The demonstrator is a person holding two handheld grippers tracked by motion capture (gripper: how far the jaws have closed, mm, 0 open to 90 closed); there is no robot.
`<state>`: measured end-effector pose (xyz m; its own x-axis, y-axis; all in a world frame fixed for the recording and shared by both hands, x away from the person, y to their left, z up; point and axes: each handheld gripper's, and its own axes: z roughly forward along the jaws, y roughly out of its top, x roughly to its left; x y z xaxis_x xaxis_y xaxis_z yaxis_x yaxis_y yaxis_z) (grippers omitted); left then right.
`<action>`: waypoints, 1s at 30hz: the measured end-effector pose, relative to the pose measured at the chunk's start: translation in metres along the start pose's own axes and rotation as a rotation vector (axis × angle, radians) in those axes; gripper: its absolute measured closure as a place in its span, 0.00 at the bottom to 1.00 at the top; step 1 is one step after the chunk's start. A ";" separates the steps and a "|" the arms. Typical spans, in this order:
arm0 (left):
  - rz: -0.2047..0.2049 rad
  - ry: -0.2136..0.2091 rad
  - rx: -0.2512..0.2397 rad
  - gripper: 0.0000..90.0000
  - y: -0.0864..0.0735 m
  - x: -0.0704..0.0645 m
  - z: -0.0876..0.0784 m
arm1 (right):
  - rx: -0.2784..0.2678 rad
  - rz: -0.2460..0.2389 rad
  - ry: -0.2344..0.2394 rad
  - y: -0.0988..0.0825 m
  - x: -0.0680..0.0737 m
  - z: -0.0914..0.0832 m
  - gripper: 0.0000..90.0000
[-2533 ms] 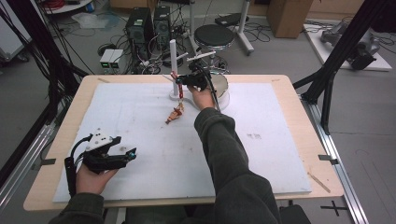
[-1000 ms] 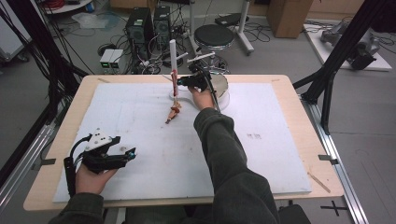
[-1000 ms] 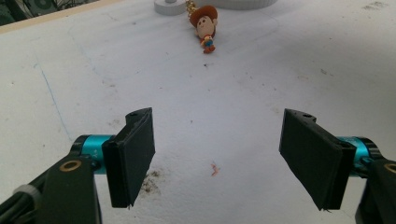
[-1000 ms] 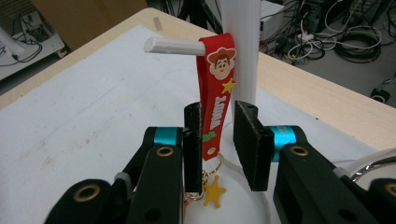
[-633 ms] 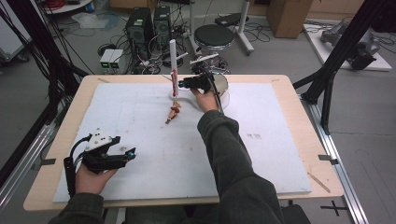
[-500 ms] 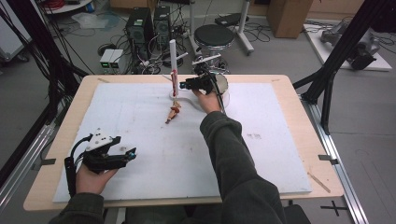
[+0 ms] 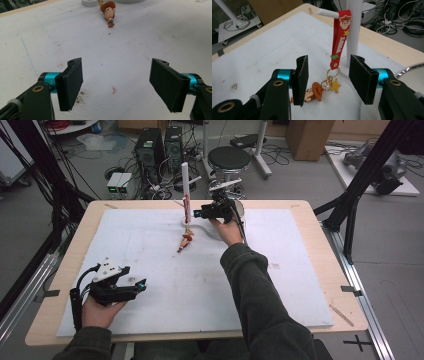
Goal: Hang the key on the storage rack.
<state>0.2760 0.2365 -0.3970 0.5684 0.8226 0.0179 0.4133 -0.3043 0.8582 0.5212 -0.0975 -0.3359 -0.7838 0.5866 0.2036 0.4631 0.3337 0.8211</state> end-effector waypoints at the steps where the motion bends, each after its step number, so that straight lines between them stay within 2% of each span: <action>1: -0.002 -0.004 0.003 0.30 0.000 0.000 0.000 | -0.002 0.000 0.001 -0.002 -0.001 -0.002 0.54; 5: -0.004 -0.003 0.003 0.30 -0.001 -0.001 0.001 | 0.011 0.025 0.010 -0.009 -0.006 -0.012 0.47; 7: -0.006 -0.003 0.004 0.30 -0.001 -0.001 0.001 | -0.018 0.015 0.002 -0.013 -0.005 -0.018 0.48; 19: -0.004 0.006 0.010 0.30 -0.002 -0.001 0.001 | -0.031 0.029 -0.008 -0.041 -0.014 -0.050 0.42; 30: -0.005 0.011 0.014 0.30 -0.002 -0.002 0.001 | -0.061 0.037 -0.005 -0.056 -0.020 -0.070 0.36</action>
<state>0.2747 0.2347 -0.3992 0.5582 0.8295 0.0192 0.4264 -0.3067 0.8510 0.4819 -0.1791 -0.3483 -0.7647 0.6011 0.2320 0.4653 0.2662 0.8442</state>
